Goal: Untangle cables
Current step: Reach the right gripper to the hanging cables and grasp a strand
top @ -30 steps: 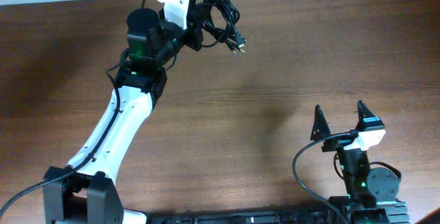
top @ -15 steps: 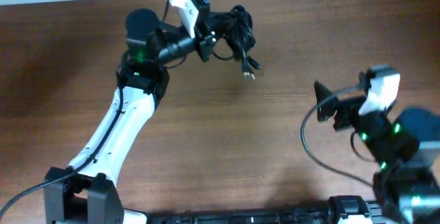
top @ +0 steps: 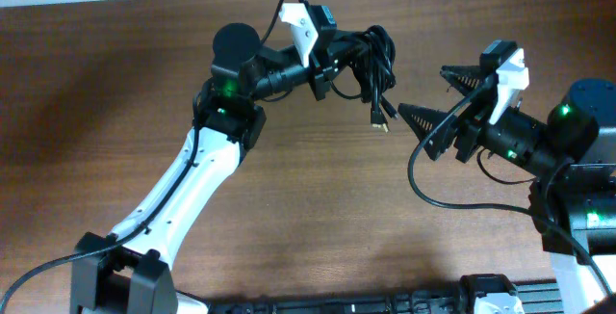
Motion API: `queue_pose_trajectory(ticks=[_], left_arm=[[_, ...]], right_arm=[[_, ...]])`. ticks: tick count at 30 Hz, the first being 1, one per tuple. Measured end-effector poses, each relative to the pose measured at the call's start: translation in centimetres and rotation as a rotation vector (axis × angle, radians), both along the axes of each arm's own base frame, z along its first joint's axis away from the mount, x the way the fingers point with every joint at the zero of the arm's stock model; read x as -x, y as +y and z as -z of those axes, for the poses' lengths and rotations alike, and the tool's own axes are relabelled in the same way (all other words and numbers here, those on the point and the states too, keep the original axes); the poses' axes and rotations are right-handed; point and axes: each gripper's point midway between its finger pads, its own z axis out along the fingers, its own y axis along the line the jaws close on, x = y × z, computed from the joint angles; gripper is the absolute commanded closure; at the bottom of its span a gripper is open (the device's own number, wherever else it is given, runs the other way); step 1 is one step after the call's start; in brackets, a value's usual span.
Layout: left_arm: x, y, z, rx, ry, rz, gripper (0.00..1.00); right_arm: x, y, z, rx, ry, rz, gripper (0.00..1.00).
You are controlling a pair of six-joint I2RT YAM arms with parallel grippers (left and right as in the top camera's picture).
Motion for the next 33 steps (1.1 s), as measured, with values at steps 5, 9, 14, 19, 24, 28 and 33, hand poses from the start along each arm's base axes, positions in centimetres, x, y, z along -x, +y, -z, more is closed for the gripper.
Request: queue_pose_trajectory(ticks=[5, 9, 14, 19, 24, 28, 33], left_arm=[[0.0, -0.5, 0.0, 0.002, 0.001, -0.018, 1.00], [1.5, -2.2, 0.0, 0.002, 0.001, 0.026, 1.00], [1.9, -2.9, 0.0, -0.001, -0.004, 0.028, 1.00], [1.6, -2.8, 0.0, -0.003, -0.009, 0.010, 1.00], [1.4, -2.7, 0.0, -0.003, -0.009, 0.005, 1.00], [1.4, -2.5, 0.0, -0.003, -0.009, 0.005, 1.00], [1.5, -2.6, 0.0, -0.007, -0.023, 0.009, 1.00]], right_arm=[[-0.1, 0.0, 0.1, 0.000, 0.002, -0.001, 0.01], [-1.3, -0.7, 0.6, 0.017, 0.014, 0.052, 0.00], [-2.6, -2.2, 1.6, 0.053, 0.038, 0.155, 0.00], [-3.4, -3.3, 1.8, 0.082, 0.035, 0.235, 0.00], [-3.8, -4.1, 1.8, 0.102, 0.032, 0.283, 0.03], [-4.2, -5.0, 2.0, 0.122, 0.032, 0.341, 0.03], [-4.6, -6.1, 2.2, 0.146, 0.036, 0.405, 0.03]])
